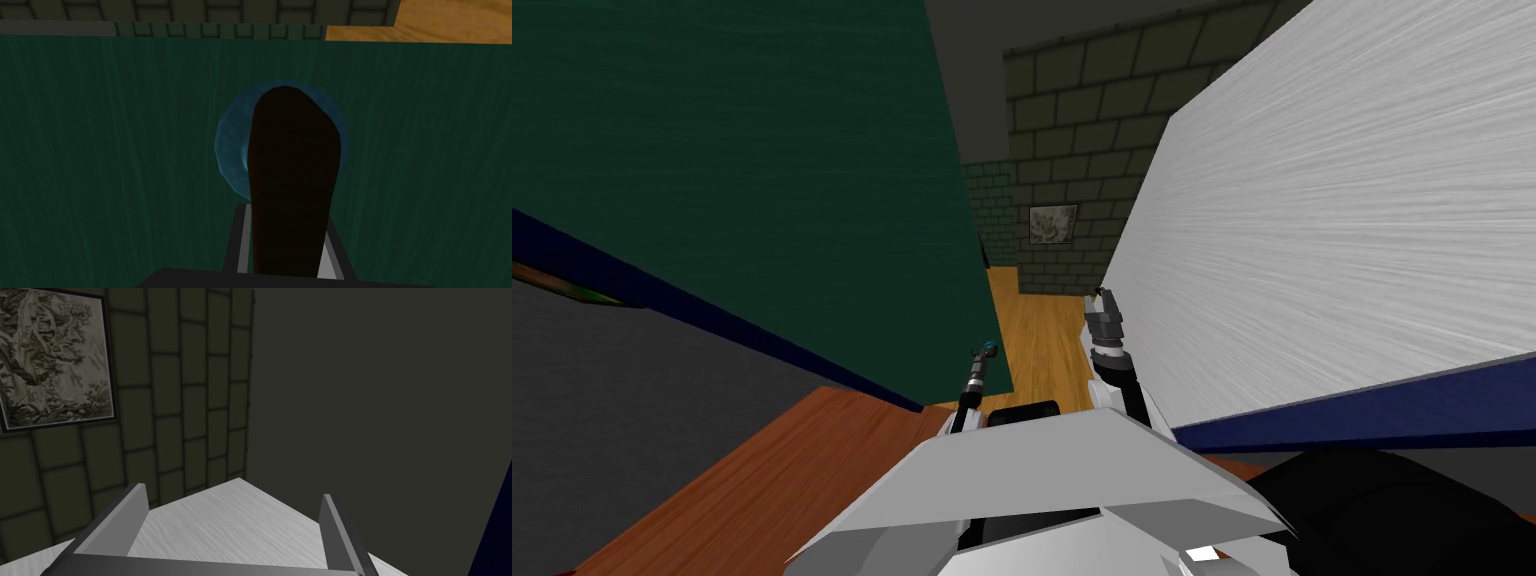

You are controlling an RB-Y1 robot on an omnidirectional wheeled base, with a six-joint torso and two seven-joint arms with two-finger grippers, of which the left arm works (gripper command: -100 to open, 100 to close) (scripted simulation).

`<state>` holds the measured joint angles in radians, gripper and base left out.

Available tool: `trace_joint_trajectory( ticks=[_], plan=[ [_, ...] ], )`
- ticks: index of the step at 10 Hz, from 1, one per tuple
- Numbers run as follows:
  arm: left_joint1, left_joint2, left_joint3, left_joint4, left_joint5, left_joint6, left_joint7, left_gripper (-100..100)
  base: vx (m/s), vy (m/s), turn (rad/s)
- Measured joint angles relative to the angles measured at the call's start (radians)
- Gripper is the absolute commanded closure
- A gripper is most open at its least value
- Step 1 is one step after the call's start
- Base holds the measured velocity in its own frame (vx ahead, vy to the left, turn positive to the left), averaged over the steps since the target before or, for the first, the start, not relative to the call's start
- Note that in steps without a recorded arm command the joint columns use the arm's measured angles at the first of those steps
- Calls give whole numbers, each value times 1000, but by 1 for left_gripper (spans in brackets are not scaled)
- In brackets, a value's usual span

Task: Push the door open

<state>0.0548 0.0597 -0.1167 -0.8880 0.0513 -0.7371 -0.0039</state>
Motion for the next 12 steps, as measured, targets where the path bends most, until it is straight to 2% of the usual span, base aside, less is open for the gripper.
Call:
trace_joint_trajectory(
  ticks=[2,3,4,5,7,9,10,12],
  plan=[
    [4,5,22,-7,10,7,-1,100,113,-81,60],
    [-4,5,33,6,14,6,-3,100,143,-68,87],
    [5,0,44,-12,18,20,-10,100,132,-101,63],
    [12,3,53,-26,21,28,-13,100,80,-63,28],
    [-12,5,73,15,30,6,-12,100,119,-67,61],
    [-5,-3,95,8,38,11,-24,100,160,-103,74],
    [-16,-4,111,30,44,3,-28,100,190,-112,83],
    [-15,-8,140,22,55,9,-37,100,182,-105,84]
  ],
)
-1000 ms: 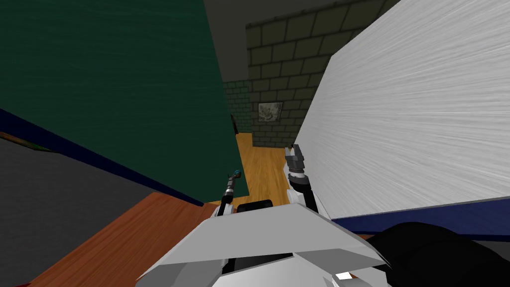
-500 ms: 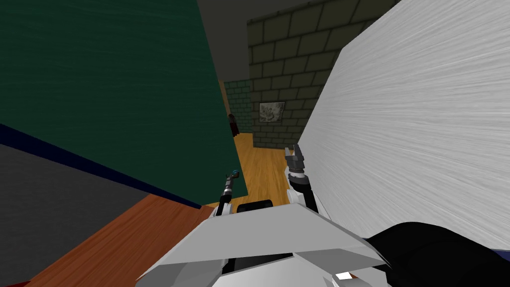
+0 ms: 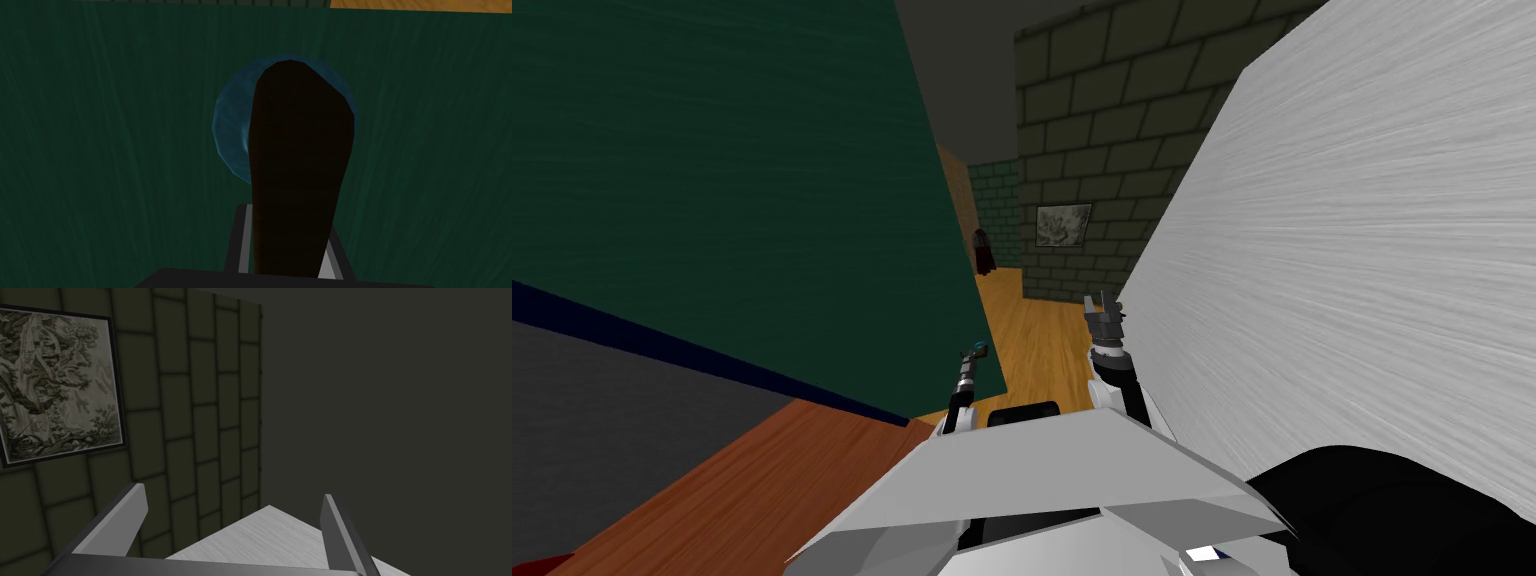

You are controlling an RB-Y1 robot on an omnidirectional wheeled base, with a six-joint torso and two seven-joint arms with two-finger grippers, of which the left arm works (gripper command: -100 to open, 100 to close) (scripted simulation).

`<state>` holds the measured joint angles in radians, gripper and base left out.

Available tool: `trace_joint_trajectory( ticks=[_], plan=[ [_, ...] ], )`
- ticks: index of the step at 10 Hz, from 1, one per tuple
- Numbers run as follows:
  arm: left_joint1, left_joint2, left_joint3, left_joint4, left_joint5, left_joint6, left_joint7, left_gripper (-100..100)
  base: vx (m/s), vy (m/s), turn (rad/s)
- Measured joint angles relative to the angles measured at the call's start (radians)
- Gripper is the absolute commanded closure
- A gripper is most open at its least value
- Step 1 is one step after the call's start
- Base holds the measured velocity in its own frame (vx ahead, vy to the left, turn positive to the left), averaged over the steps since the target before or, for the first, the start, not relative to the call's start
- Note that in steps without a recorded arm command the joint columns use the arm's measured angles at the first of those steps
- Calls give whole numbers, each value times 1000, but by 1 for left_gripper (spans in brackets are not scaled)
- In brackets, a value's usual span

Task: Push the door open

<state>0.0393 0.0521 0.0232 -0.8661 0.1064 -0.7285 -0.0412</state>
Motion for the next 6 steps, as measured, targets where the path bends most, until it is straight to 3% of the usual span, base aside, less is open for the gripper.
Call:
trace_joint_trajectory(
  ticks=[2,4,6],
  plan=[
    [-22,-2,31,40,12,-24,-6,100,176,-112,68],
    [-17,-4,52,22,20,-9,-12,100,159,-58,48],
    [-17,-7,66,26,26,-10,-15,100,126,-33,29]
  ],
)
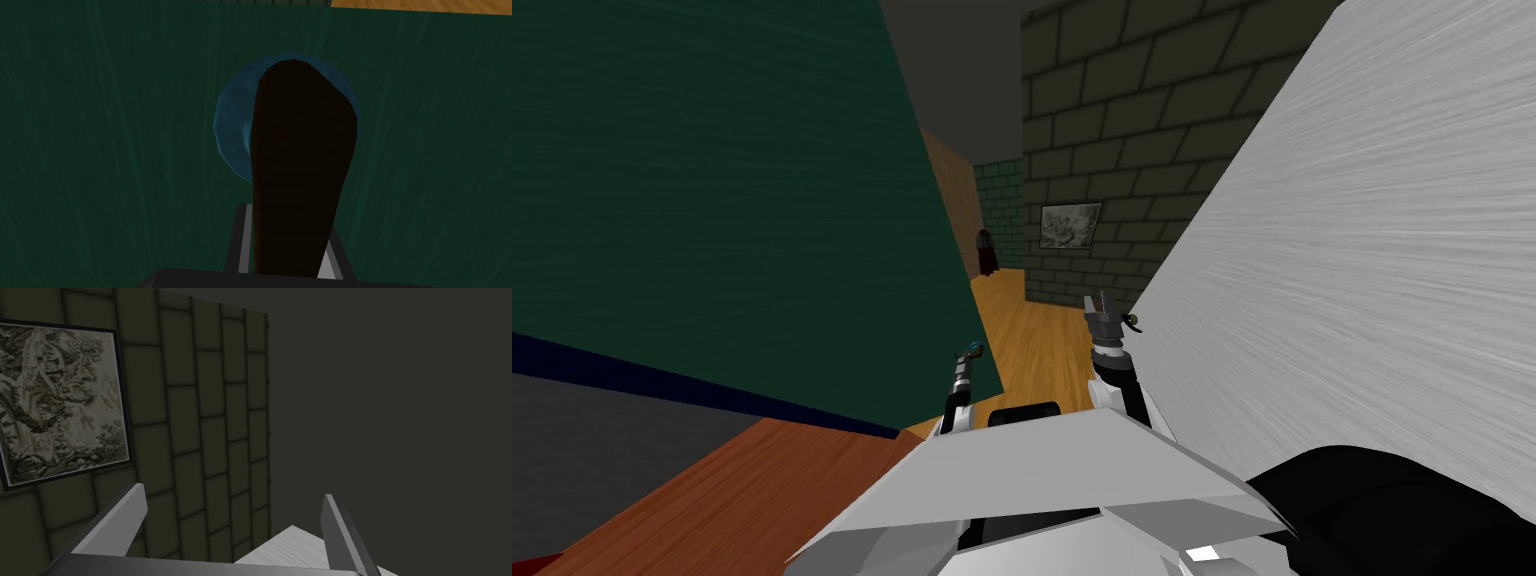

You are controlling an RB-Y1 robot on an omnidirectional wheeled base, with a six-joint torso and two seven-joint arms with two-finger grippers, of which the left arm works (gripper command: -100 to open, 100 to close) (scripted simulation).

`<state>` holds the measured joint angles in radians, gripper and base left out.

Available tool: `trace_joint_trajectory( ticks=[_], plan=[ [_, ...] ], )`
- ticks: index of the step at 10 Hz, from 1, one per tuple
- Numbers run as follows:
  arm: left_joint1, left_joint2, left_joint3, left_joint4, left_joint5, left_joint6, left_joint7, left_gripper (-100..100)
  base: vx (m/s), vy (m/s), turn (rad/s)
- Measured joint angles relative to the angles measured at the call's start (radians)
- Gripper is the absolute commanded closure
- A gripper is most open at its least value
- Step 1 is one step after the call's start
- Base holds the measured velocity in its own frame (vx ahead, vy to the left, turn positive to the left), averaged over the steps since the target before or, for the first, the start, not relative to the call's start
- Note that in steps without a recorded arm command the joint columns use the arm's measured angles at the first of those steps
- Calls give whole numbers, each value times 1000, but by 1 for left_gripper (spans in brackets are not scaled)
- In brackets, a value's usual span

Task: Push the door open

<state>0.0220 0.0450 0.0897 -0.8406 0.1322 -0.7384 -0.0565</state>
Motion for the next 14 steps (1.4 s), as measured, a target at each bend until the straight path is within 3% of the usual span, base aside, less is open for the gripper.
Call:
trace_joint_trajectory(
  ticks=[4,5,7,9,11,14],
  plan=[
    [6,11,20,5,11,1,-6,100,158,-29,41],
    [-6,14,28,25,15,-6,-9,100,176,-2,28],
    [5,20,39,1,22,3,-13,100,206,-18,41],
    [-11,22,60,25,32,-9,-22,100,208,-49,62],
    [7,24,83,-15,44,17,-34,100,218,-33,61],
    [6,36,115,2,62,5,-34,100,214,-31,68]
  ],
)
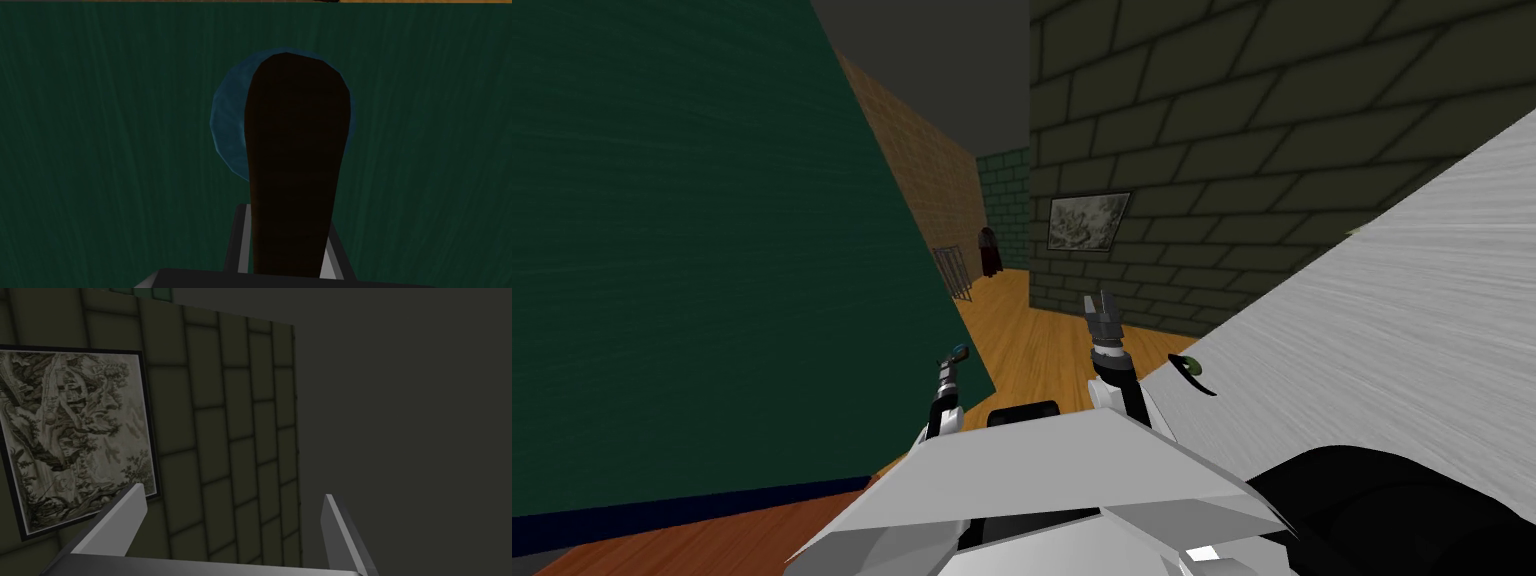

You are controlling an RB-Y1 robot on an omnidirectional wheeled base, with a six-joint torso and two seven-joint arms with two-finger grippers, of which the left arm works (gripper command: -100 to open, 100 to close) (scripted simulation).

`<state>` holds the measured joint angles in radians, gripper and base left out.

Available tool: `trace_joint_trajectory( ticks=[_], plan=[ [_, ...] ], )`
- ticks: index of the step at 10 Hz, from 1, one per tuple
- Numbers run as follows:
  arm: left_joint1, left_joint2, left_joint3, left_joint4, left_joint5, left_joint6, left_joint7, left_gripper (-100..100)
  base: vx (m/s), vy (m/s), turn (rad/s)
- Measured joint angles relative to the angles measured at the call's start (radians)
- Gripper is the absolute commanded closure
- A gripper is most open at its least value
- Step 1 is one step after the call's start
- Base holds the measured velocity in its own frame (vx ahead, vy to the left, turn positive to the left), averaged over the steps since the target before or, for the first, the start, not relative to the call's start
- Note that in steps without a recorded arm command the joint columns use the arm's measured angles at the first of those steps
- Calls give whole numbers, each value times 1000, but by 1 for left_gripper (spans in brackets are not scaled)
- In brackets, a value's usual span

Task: Push the door open

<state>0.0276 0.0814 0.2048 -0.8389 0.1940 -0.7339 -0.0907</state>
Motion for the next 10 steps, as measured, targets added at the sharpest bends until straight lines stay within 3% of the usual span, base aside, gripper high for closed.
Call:
trace_joint_trajectory(
  ticks=[4,5,6,8,10],
  plan=[
    [-12,-2,50,24,25,-16,-17,100,194,-43,73],
    [0,-9,62,-2,30,0,-25,100,224,-46,83],
    [-9,-7,76,16,38,-5,-28,100,228,-60,67],
    [-1,-9,104,9,51,-3,-34,100,235,-46,86],
    [-9,-9,129,31,63,-21,-39,100,195,-24,59]
  ],
)
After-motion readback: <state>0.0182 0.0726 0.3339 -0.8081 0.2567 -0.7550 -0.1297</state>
